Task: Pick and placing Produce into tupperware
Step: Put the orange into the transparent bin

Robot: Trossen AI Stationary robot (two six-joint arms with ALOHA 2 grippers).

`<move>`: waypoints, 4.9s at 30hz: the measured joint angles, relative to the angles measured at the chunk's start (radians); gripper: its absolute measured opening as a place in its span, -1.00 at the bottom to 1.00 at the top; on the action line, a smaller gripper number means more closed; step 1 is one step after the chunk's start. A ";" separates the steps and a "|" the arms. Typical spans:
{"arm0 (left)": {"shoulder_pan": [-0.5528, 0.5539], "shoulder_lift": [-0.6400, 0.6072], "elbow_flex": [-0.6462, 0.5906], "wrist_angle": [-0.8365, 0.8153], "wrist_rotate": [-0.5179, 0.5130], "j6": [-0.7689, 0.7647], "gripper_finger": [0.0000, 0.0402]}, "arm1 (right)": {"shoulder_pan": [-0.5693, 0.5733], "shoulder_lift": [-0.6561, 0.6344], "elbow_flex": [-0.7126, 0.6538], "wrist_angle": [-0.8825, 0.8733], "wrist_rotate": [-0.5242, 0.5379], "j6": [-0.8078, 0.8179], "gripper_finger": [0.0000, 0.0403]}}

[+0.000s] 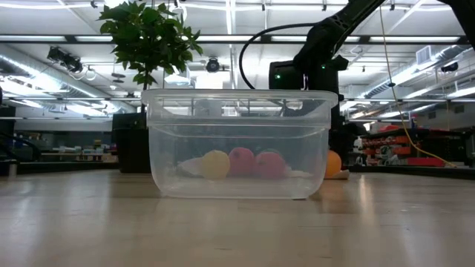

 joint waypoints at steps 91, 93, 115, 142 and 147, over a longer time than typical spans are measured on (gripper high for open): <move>-0.117 -0.447 -0.001 -0.164 -0.274 0.025 -0.17 | 0.282 0.340 1.171 -0.388 -0.356 -0.472 0.30; -0.117 -0.447 -0.001 -0.176 -0.274 0.025 -0.17 | 0.299 0.357 1.169 -0.486 -0.298 -0.510 0.30; -0.117 -0.446 -0.001 -0.182 -0.277 0.018 -0.17 | 0.451 0.432 1.165 -0.585 -0.136 -0.496 0.30; -0.117 -0.446 -0.001 -0.229 -0.277 0.024 -0.17 | 0.537 0.440 0.934 -0.511 -0.051 -0.396 0.30; -0.117 -0.446 -0.001 -0.228 -0.277 0.024 -0.17 | 0.537 0.440 0.912 -0.507 -0.012 -0.444 0.30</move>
